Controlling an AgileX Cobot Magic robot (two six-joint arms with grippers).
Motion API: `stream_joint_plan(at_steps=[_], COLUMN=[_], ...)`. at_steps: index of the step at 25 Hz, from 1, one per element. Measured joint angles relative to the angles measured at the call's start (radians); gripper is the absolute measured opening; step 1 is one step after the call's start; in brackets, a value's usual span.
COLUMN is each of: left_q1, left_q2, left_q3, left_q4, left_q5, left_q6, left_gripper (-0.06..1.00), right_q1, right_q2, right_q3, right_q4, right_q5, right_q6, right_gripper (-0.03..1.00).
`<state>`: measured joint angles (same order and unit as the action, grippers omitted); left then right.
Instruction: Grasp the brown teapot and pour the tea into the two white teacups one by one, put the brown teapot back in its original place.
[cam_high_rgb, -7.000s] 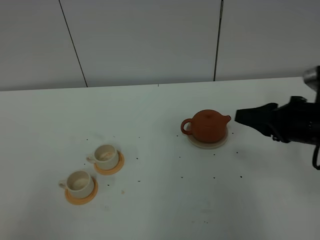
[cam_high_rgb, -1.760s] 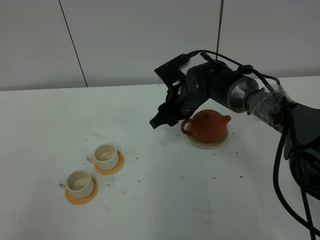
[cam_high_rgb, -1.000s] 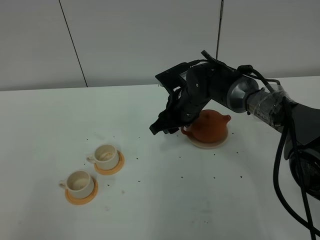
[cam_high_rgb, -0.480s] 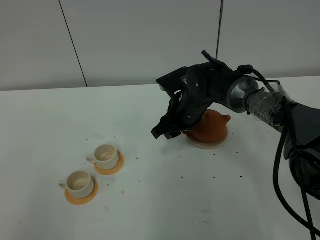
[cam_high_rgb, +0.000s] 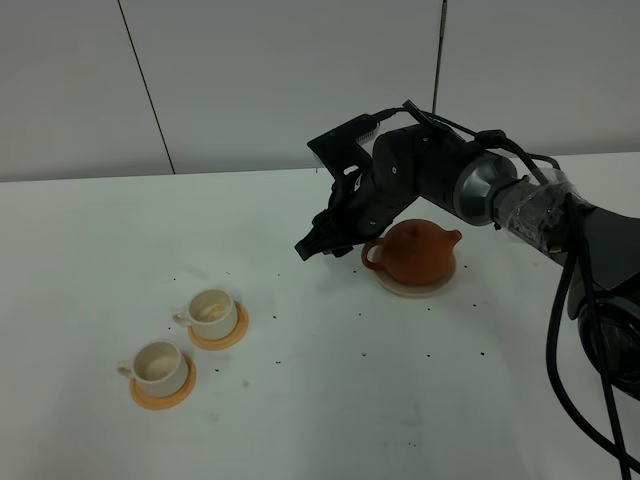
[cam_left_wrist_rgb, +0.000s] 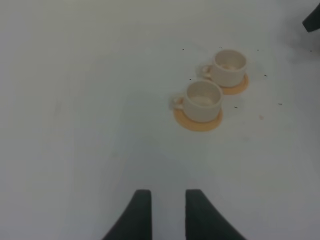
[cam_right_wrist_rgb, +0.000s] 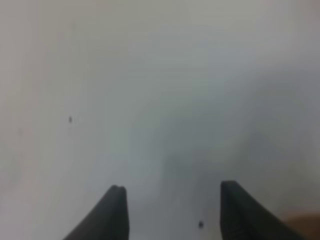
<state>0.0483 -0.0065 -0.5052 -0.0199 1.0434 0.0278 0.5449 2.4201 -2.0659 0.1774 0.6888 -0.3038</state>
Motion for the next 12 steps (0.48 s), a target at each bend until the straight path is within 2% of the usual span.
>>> stream_joint_plan(at_steps=[7,12], left_q1=[0.000,0.000], left_q2=[0.000,0.000], left_q3=[0.000,0.000], left_q4=[0.000,0.000], left_q5=[0.000,0.000], left_q6=[-0.001,-0.003], left_gripper=[0.24,0.24], right_q1=[0.000,0.000], right_q2=[0.000,0.000], right_q3=[0.000,0.000], right_q4=[-0.011,-0.062], right_q5=[-0.010,0.021], right_q6=[-0.009,-0.009], right_gripper=[0.41,0.41])
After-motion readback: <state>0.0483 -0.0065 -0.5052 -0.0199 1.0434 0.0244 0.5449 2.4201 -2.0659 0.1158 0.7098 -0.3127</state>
